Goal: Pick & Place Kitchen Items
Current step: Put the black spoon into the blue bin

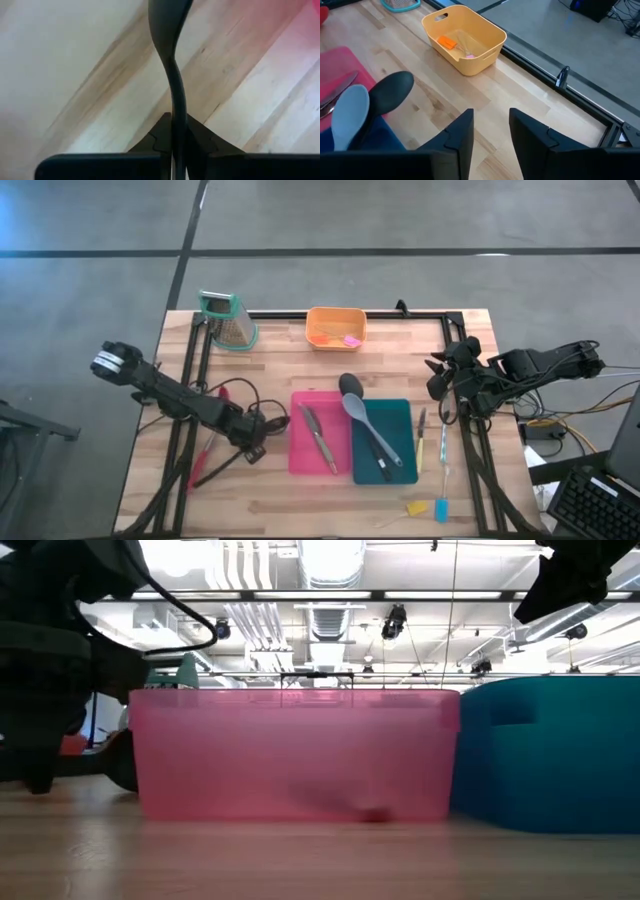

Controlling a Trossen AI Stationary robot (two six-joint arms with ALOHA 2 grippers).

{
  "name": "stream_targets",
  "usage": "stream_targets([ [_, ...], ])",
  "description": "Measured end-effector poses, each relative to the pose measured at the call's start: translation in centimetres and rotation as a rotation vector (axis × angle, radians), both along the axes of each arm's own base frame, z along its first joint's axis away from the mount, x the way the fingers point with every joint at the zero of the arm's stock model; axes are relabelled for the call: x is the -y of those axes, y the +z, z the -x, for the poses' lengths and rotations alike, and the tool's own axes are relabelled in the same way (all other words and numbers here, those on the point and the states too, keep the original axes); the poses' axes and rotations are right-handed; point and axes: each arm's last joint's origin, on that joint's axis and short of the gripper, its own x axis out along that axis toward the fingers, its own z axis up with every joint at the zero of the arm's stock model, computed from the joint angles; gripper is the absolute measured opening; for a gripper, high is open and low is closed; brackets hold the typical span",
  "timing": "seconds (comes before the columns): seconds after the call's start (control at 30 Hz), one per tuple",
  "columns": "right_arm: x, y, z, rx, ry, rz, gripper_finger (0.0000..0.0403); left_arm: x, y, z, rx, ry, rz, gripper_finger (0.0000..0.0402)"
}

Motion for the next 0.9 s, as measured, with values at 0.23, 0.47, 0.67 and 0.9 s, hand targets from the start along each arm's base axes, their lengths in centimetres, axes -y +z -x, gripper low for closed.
stream_targets([
  [0.23,0.0,0.0,0.0,0.0,0.0,0.0,0.0092,-0.5,2.8,0.5,0.159,0.029,-0.053,0.0023],
  [0.47,0.0,0.0,0.0,0.0,0.0,0.0,0.0071,-1.1,4.9,1.2,0.298,0.055,-0.115,0.0024],
  [0.67,0.0,0.0,0.0,0.0,0.0,-0.001,0.0073,-1.5,6.2,1.6,0.422,0.032,-0.254,0.0023],
  [0.9,-0.1,-0.2,-0.4,-0.019,0.003,-0.001,0.0096,-1.7,8.5,1.2,0.655,-0.049,-0.405,0.0024],
])
